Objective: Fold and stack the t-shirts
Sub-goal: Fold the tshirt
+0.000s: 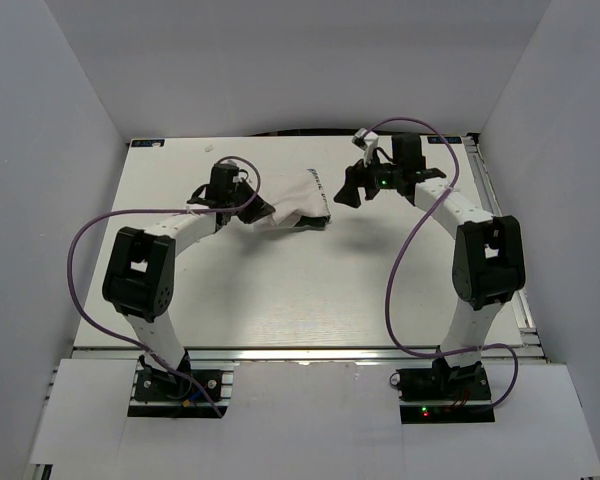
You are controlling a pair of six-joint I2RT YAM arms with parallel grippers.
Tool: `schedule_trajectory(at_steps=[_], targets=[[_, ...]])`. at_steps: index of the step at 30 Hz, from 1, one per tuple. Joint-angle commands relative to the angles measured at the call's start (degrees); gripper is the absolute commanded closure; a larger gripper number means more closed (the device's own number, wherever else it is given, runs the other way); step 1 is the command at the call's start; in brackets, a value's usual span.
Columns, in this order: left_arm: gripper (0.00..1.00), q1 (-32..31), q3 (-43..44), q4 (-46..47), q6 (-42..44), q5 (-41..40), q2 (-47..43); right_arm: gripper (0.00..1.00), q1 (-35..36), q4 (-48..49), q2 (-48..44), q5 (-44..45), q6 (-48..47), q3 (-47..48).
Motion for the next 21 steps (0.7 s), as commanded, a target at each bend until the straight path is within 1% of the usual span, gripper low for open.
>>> schedule_trajectory(at_steps=[1,5,6,8,9,11,12,13,18,21], targets=[[0.94,1.76,0.38,-2.85,3.28,-0.91,-2.66,0.17,-0.22,0.79,0.83,2.89,3.01,2.39],[0.94,2.90,1.44,-3.55,5.30,0.15,-0.11,0.20,0.48,0.52,4.34,3.16,9.15,5.98],[0.94,3.17,1.61,-3.64,5.74,0.41,0.15,0.24,0.75,0.35,6.35,1.68,9.77,6.78],[0.95,4.05,2.23,-3.99,6.44,0.77,0.86,0.28,1.36,0.17,9.69,0.62,12.31,9.23],[0.95,4.66,2.49,-4.26,6.71,0.94,0.95,0.34,1.71,0.08,10.84,0.09,13.02,10.12],[0.95,5.19,2.75,-4.43,7.23,1.20,1.12,0.40,2.24,-0.70,14.35,-0.36,13.73,13.19],[0.95,5.37,2.84,-4.35,7.32,1.55,1.21,0.45,2.42,-0.71,15.33,-0.88,15.21,13.81],[0.95,5.72,3.02,-4.43,7.41,2.34,1.30,0.48,2.86,-0.71,16.12,-1.32,15.32,14.34],[0.95,5.90,2.41,-2.77,7.85,5.86,1.56,0.53,5.14,-0.27,18.24,-4.13,16.11,14.96],[0.95,5.90,1.97,-1.45,7.76,7.27,1.30,0.54,6.19,0.25,19.03,-4.84,17.16,14.88]])
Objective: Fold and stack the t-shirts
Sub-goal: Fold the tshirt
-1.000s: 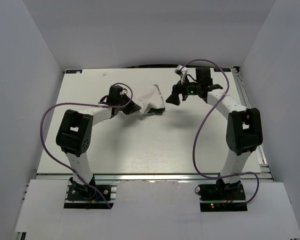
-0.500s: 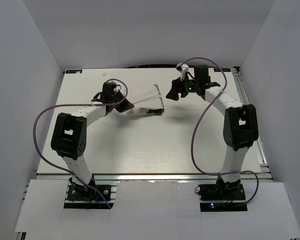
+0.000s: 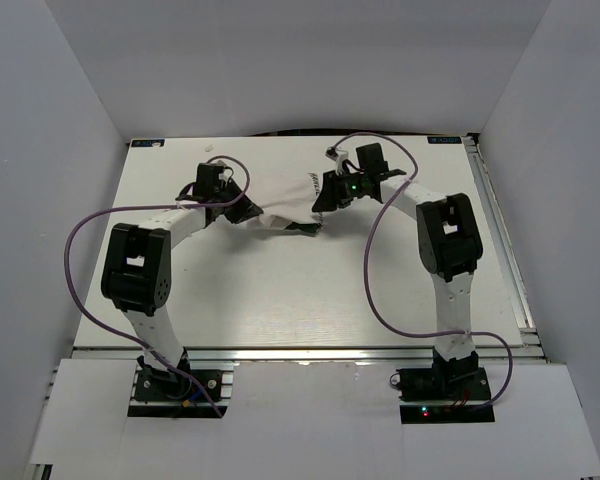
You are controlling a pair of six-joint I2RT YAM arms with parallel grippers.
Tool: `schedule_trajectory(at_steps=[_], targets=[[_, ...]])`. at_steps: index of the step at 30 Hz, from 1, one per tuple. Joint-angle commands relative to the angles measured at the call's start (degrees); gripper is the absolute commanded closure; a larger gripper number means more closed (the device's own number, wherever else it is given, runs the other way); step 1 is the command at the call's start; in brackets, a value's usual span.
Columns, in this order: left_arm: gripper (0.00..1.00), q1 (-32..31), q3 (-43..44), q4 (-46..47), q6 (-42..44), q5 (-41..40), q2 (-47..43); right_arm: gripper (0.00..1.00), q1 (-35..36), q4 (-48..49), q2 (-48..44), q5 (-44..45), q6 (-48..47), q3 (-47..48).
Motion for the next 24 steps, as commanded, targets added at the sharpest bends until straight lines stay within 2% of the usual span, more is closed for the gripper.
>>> schedule_trajectory(at_steps=[1,10,14,20,24], targets=[[0.95,0.17,0.96,1.92,1.23,2.99,-0.88,0.54,1.52,1.48,-0.38,-3.09,2.04,2.42],[0.95,0.17,4.91,-1.15,7.90,2.55,-0.89,0.59,2.75,1.67,2.69,-3.10,4.15,3.03],[0.95,0.17,7.98,-4.48,13.86,0.44,-1.41,0.63,3.02,0.52,4.71,-0.47,3.89,2.94],[0.95,0.26,14.75,-10.11,21.26,-2.37,0.34,0.64,3.19,-0.45,6.48,1.30,3.53,3.03],[0.95,0.26,15.64,-12.58,27.22,-3.61,1.75,0.64,3.28,-0.71,6.83,1.92,3.53,3.12]])
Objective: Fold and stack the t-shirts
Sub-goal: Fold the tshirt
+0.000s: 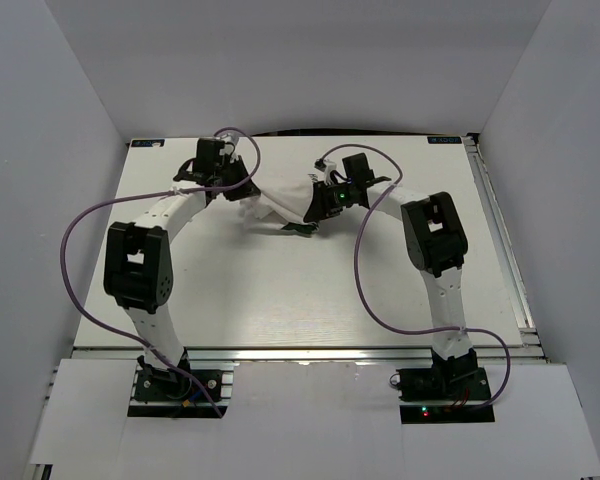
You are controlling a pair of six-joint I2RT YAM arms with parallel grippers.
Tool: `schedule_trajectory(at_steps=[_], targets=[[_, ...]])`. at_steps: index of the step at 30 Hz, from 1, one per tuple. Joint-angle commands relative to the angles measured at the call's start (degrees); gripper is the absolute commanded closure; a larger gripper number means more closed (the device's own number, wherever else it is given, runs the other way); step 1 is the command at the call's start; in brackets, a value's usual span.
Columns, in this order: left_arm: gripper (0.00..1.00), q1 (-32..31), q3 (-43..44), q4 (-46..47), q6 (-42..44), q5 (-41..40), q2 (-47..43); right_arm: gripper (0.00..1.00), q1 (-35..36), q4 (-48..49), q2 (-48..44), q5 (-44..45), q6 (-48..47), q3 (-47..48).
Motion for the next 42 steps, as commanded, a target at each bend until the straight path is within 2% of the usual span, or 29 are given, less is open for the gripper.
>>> schedule_trajectory(at_steps=[1,10,12,14,15,16,18,21,22,24,28,30,31,32,33,37,38,39,42], targets=[[0.95,0.56,1.93,-3.55,7.20,-2.86,0.92,0.64,0.16,-1.83,0.75,2.42,-0.01,1.15],[0.94,0.74,-5.01,-4.53,10.37,-5.14,0.74,0.64,0.16,-2.62,0.66,2.60,-0.27,0.45],[0.89,0.74,-5.62,-4.00,9.93,-5.67,1.71,0.64,0.24,-2.71,0.75,2.60,-0.45,0.36],[0.72,0.83,-5.19,-3.65,8.18,-5.76,2.15,0.64,0.24,-2.88,0.67,2.51,-0.71,0.53],[0.54,0.74,-4.92,-3.56,6.95,-6.28,1.89,0.64,0.24,-2.97,0.75,2.51,-0.71,0.53],[0.42,0.83,-4.57,-3.47,6.42,-6.38,1.37,0.64,0.24,-2.97,0.49,2.51,-0.88,0.62],[0.02,0.83,-4.48,-3.30,4.41,-6.47,-1.08,0.64,0.16,-2.88,0.49,2.42,-0.80,0.71],[0.02,1.53,-6.32,-2.51,2.38,-5.68,-6.08,0.64,0.24,-2.88,0.40,2.33,-0.80,0.89],[0.02,1.88,-7.55,-0.76,2.37,-2.89,-7.59,0.64,0.16,-2.80,0.40,2.42,-0.71,0.89],[0.02,2.49,-13.95,2.66,1.15,-0.07,-11.97,0.63,0.16,-2.88,0.31,2.33,-0.89,0.89],[0.02,3.46,-25.03,14.77,-3.14,12.65,-14.37,0.63,0.24,-3.15,0.49,2.16,-0.97,1.06],[0.08,3.37,-29.61,18.22,-5.44,14.97,-14.37,0.63,0.24,-3.67,0.66,2.16,-1.15,1.32],[0.12,3.29,-31.01,23.03,-9.11,15.94,-14.37,0.63,0.16,-3.85,0.75,1.98,-1.41,1.41],[0.25,3.29,-32.07,24.73,-10.53,16.90,-14.29,0.63,0.16,-3.85,0.75,2.07,-1.50,1.24],[0.29,3.20,-34.26,29.09,-14.38,17.43,-13.94,0.63,0.24,-3.85,0.67,2.07,-1.41,1.06],[0.38,1.71,-35.95,32.47,-18.54,15.78,-12.09,0.63,0.16,-3.68,0.49,1.89,-1.41,0.97],[0.43,1.62,-36.64,34.22,-22.11,15.07,-11.74,0.63,0.24,-3.59,0.58,1.89,-1.41,1.06],[0.45,1.62,-39.96,41.11,-24.15,14.81,-11.82,0.63,0.24,-3.59,0.58,1.89,-1.33,1.06],[0.51,1.62,-44.89,49.66,-31.89,12.00,-12.35,0.63,0.16,-3.67,0.67,1.72,-1.24,1.33]])
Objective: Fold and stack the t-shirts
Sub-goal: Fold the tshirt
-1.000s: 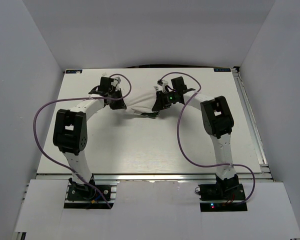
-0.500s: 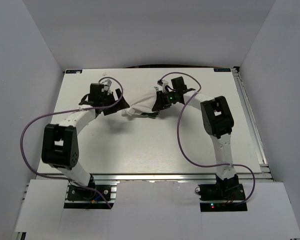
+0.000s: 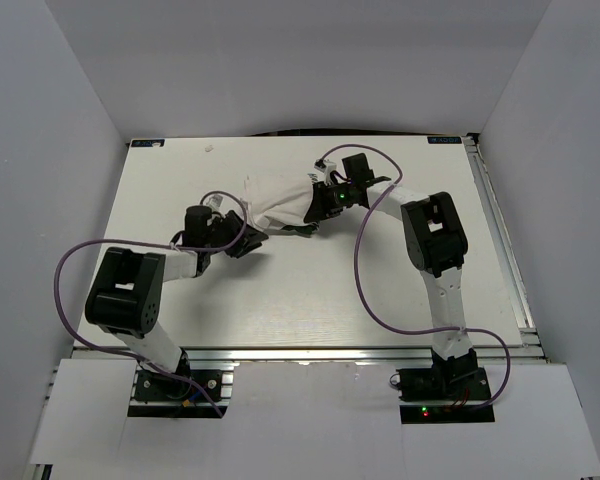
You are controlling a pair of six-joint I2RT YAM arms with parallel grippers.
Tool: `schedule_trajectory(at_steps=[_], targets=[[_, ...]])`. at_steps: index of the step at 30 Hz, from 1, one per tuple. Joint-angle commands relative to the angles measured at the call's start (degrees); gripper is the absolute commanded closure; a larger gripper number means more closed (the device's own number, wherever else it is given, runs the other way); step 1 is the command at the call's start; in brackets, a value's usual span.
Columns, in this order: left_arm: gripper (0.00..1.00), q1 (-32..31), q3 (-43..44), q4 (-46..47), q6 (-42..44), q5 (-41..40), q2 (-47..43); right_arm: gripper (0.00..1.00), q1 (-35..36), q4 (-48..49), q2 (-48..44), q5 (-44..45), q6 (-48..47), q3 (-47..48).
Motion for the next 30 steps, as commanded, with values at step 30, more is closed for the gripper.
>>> schedule_trajectory(at_steps=[30], targets=[[0.30,-1.23,-9.53,30.89,-37.59,-17.51,5.80,0.63,-0.08,-2.84,0.84,0.86,-0.52,1.66]])
